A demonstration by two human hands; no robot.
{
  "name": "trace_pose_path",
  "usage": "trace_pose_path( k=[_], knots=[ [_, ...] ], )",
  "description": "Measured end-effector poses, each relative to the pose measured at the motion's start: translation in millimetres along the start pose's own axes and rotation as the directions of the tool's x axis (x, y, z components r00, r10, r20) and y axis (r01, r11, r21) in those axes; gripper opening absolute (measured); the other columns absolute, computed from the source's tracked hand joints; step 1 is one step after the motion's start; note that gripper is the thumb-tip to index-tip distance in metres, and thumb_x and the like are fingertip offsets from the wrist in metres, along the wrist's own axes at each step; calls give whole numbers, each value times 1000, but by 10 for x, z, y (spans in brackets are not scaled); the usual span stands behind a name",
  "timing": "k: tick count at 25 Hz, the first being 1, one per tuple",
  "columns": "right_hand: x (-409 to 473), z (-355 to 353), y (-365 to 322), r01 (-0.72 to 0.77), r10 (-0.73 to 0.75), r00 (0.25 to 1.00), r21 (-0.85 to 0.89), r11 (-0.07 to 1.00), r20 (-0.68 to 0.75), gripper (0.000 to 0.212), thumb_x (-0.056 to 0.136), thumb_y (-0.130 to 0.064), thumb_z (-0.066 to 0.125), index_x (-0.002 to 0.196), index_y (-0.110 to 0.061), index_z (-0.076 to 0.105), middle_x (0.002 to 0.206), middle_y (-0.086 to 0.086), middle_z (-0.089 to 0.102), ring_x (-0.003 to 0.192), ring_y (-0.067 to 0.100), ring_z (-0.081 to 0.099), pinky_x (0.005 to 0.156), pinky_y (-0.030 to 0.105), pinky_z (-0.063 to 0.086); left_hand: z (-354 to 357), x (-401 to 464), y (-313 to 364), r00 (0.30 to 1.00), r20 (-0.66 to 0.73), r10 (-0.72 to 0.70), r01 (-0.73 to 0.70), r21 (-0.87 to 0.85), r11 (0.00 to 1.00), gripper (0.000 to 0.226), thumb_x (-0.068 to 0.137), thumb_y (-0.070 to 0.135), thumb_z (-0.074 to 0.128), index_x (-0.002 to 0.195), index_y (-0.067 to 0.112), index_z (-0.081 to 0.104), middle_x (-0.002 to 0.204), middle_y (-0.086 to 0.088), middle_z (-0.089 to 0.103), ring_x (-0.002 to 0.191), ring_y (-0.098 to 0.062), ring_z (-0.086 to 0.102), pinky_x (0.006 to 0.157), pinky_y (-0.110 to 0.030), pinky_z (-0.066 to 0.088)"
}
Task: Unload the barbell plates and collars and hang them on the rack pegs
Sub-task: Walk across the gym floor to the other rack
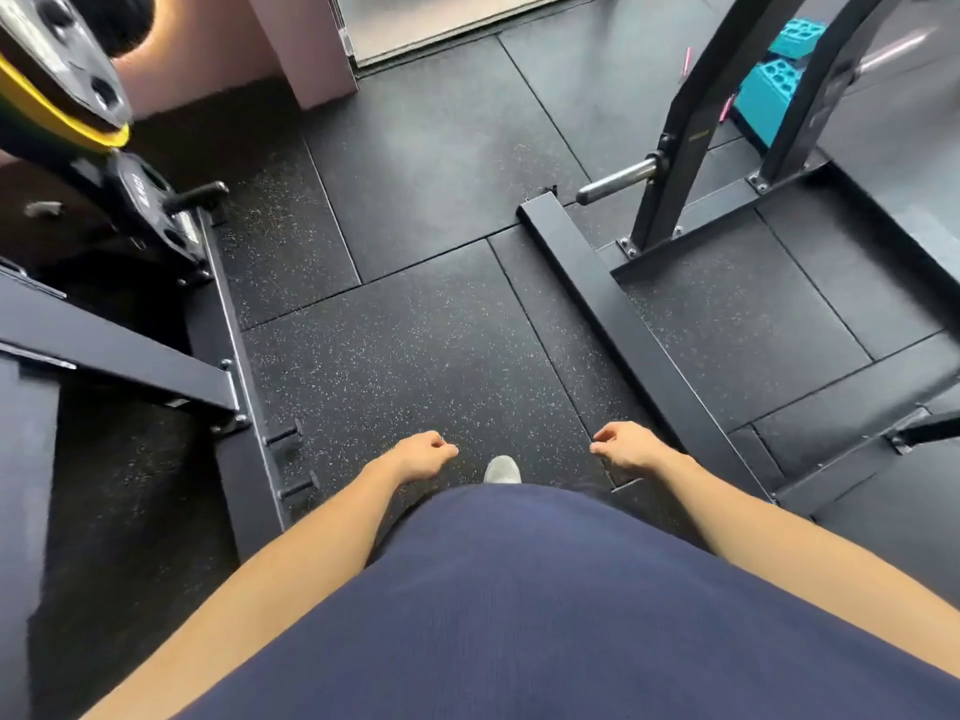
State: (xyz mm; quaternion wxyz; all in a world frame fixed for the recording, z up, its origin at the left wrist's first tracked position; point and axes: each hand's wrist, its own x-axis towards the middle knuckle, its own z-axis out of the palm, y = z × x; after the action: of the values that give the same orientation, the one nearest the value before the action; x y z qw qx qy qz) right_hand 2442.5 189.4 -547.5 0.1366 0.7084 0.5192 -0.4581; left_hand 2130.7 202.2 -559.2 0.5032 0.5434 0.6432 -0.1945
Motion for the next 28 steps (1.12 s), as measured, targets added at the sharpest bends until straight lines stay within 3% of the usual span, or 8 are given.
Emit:
trace_pose_path(
  k=[6, 12, 18, 24, 28],
  knots=[
    [1017, -1097, -956, 104, -103, 994, -39, 994, 21, 31, 91, -26, 59, 116, -10, 66, 122, 9, 66, 113, 25, 60, 99, 32, 45, -1286, 620, 413, 998, -46, -33, 27, -126, 992, 36, 96, 52, 43, 115, 24, 54, 107, 1, 60, 92, -17, 57, 78, -34, 41],
    [2217, -2061, -1735, 177, -169, 983, -128, 976, 70, 29, 91, -22, 59, 114, -7, 66, 119, 10, 68, 111, 25, 61, 96, 30, 46, -2343, 1457, 755, 996, -36, -82, 74, -181, 981, 42, 98, 51, 42, 125, 20, 53, 123, -1, 59, 104, -20, 57, 86, -34, 41],
    [3427, -3320, -2642, 227, -218, 973, -183, 956, 69, 37, 89, -30, 61, 122, -13, 63, 127, 7, 64, 117, 23, 59, 101, 32, 44, -3741, 2144, 1193, 983, -113, -146, 116, -238, 964, 43, 97, 50, 43, 125, 21, 56, 136, -2, 55, 121, -23, 51, 96, -34, 37],
    [4268, -4151, -3639, 264, -248, 964, -233, 936, 97, 38, 91, -27, 60, 124, -8, 61, 130, 10, 62, 120, 24, 57, 100, 30, 42, -4837, 2706, 1323, 972, -117, -206, 159, -317, 935, 28, 92, 54, 46, 104, 31, 57, 130, 0, 60, 114, -21, 54, 96, -34, 40],
    [4864, -4524, -4238, 248, -224, 968, -274, 929, 116, 39, 92, -27, 58, 125, -7, 60, 132, 10, 60, 122, 25, 55, 100, 30, 41, -5667, 3232, 1306, 973, -103, -205, 164, -312, 936, 34, 94, 51, 46, 112, 26, 59, 127, -1, 60, 113, -21, 54, 90, -31, 39]
  ],
)
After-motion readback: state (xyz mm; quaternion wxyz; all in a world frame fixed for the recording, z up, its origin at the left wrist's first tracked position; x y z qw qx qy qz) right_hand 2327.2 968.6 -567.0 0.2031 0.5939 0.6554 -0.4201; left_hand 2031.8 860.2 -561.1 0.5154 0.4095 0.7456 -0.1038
